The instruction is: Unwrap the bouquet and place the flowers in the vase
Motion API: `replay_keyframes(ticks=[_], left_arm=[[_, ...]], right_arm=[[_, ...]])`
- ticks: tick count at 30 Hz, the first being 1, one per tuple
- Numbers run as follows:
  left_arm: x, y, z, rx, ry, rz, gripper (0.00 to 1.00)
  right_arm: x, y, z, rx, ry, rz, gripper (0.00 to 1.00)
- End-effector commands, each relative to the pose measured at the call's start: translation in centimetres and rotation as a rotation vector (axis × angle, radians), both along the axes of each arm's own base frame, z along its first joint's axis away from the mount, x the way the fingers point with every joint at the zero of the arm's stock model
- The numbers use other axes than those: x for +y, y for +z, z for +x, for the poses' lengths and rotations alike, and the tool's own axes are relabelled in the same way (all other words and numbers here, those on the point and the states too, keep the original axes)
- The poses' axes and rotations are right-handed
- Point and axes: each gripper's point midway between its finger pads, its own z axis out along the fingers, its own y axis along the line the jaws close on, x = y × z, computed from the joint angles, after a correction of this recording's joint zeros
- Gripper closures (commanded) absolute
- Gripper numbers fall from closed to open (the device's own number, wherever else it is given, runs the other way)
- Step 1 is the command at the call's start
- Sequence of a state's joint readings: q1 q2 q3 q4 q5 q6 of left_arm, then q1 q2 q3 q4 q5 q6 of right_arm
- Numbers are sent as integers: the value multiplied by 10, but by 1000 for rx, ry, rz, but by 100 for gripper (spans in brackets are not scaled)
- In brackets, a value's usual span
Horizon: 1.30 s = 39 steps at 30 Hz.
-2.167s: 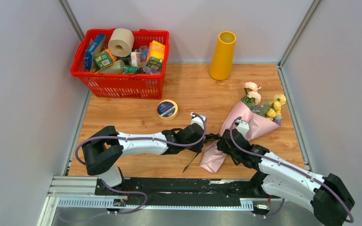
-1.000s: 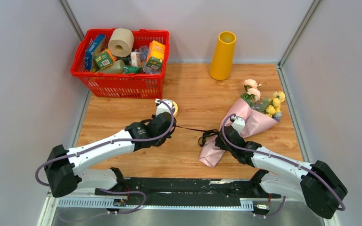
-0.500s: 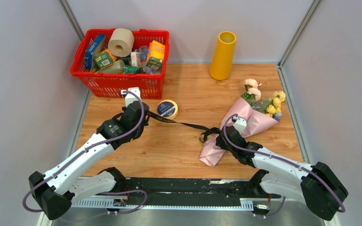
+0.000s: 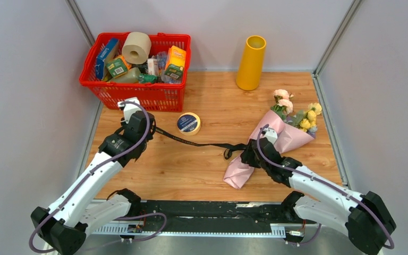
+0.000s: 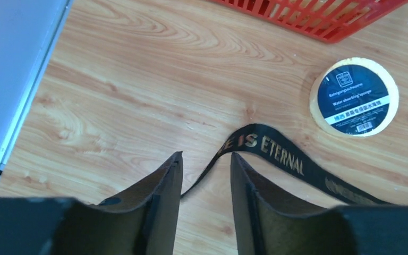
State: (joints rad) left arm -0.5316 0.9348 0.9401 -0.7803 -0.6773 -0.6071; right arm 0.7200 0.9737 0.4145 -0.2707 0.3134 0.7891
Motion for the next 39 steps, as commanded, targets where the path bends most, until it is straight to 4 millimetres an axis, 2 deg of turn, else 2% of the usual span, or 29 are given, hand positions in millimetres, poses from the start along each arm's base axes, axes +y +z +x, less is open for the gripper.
replay_keyframes(ticks=[1, 3, 6, 9, 10, 13, 18, 24, 26, 28, 30, 31, 35, 36, 37, 38, 39], left_arm=[[-6, 2, -2, -10, -21, -54, 49], [-17, 1, 1, -17, -74, -89, 40], [-48, -9, 0, 30, -229, -162, 39], [-83, -17, 1, 54, -370, -264, 39], [-98, -26, -5, 88, -441, -310, 39], [-119, -41, -6, 120, -502, -393, 38], [-131, -72, -15, 235, -539, -418, 37], [-125, -81, -19, 256, -522, -398, 37], [-125, -81, -20, 257, -532, -400, 37], [-127, -80, -22, 263, -547, -403, 37], [-128, -79, -24, 263, -557, -409, 37], [-128, -78, -25, 261, -564, -410, 37], [-133, -77, -29, 256, -596, -432, 37], [-138, -76, -28, 242, -617, -452, 37], [-145, -82, -36, 271, -650, -493, 37], [-153, -79, -34, 254, -673, -524, 37], [-160, -85, -43, 287, -703, -574, 37]], right_arm=[[22, 58, 1, -59, 113, 83, 49], [24, 73, 1, -81, 145, 87, 48], [22, 84, 6, -120, 164, 48, 47], [5, 80, 18, -138, 116, -54, 45], [1, 77, 21, -130, 105, -85, 45], [-11, 62, 28, -69, 75, -170, 48], [-19, 37, 26, 32, 90, -230, 52], [-32, 15, 24, 81, 63, -310, 54], [-32, 11, 24, 93, 65, -321, 60], [-30, 11, 24, 97, 79, -318, 72], [-25, 20, 26, 82, 102, -301, 91], [-23, 33, 27, 73, 99, -287, 100], [-16, 103, 42, -52, 55, -203, 100], [-14, 119, 45, -91, 43, -174, 100], [-11, 133, 49, -122, 35, -148, 100], [-9, 143, 53, -146, 29, -134, 100], [-6, 153, 58, -176, 32, -121, 100]])
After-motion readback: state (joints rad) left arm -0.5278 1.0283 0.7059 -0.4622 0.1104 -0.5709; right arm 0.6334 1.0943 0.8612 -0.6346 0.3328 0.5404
